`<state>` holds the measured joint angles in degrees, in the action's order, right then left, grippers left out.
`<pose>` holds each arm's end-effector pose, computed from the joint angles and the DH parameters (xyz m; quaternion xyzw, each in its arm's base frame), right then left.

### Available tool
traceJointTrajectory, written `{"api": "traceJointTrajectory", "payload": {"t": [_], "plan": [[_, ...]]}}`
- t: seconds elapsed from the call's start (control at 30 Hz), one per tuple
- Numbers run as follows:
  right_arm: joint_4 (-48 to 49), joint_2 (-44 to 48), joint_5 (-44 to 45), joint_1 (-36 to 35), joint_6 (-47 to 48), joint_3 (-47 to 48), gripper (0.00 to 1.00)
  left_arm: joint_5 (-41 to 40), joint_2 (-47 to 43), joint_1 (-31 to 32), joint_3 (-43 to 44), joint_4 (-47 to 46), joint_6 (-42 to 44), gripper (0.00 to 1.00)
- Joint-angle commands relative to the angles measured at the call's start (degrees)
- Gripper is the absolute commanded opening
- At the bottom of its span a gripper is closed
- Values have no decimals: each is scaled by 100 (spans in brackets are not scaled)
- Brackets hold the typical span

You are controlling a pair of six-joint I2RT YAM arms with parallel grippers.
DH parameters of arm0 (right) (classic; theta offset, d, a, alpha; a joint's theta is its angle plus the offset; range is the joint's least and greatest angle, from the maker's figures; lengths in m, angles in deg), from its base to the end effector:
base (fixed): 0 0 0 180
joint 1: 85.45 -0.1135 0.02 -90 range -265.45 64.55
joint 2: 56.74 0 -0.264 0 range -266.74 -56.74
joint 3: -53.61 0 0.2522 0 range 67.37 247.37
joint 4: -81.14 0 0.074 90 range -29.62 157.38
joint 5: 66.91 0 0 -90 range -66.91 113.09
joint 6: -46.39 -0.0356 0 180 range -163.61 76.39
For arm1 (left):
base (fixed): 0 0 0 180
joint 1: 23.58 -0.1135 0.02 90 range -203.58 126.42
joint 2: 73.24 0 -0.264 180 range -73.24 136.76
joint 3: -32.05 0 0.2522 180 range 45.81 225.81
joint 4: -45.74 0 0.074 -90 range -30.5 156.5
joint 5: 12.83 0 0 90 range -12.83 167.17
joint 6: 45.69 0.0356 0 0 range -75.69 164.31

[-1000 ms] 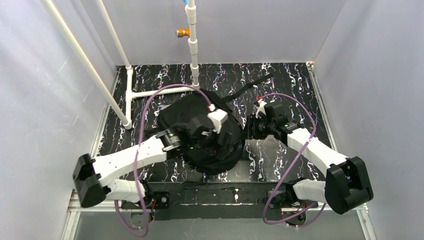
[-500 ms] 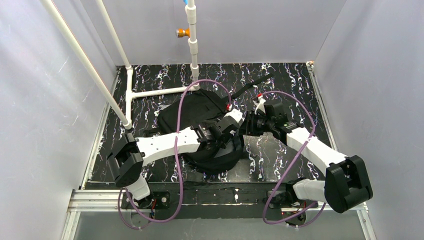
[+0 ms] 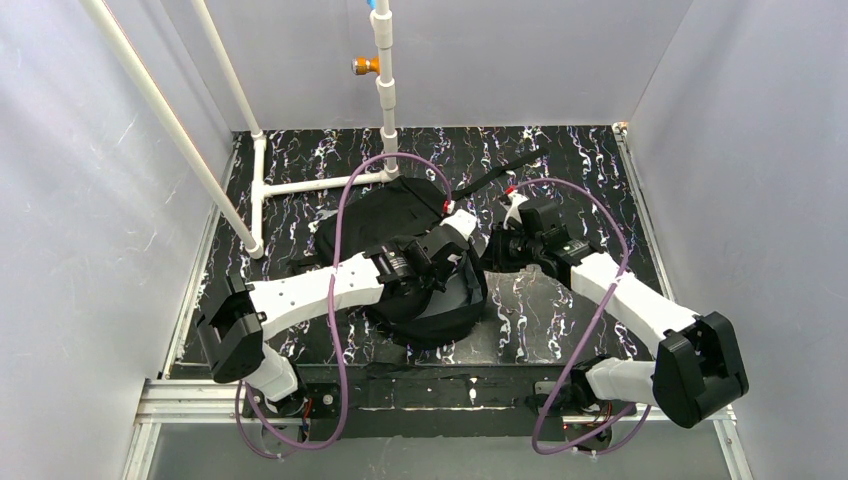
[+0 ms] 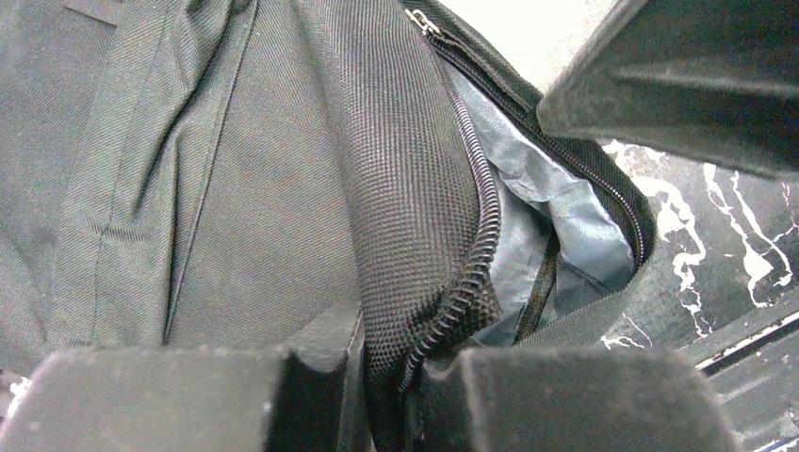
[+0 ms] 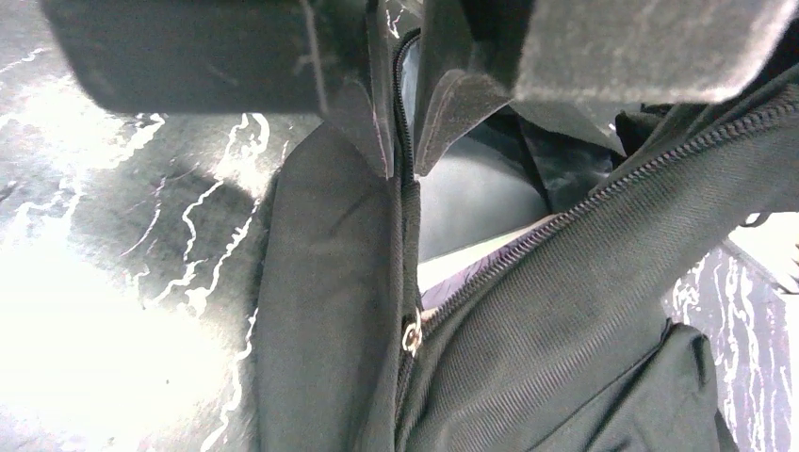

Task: Pack the student bag
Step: Zip the student bag at the center of the board.

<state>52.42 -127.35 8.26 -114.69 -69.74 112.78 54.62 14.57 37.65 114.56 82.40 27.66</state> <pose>0.2245 0.1361 0.2426 -0.0788 0.8975 0.2978 0.3156 0.1759 -0.2919 0.2826 0.2661 0.8590 -0.1120 0.4227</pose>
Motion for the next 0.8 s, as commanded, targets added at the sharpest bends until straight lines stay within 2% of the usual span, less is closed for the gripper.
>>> {"api": "traceJointTrajectory", "payload": {"t": [0.0,0.07,0.2,0.4,0.77], "plan": [[-418,148,537,-57,228,600,27,318,-1,5,276,56,-69,7],[-578,214,702,-138,229,691,32,397,23,-5,263,74,-122,7],[-378,343,501,-307,7,579,34,550,30,-36,239,92,-268,7],[137,242,160,-329,-219,343,19,691,-9,-50,204,120,-388,6],[-198,-44,628,-329,-217,265,22,898,-150,-68,24,72,-639,4]]}}
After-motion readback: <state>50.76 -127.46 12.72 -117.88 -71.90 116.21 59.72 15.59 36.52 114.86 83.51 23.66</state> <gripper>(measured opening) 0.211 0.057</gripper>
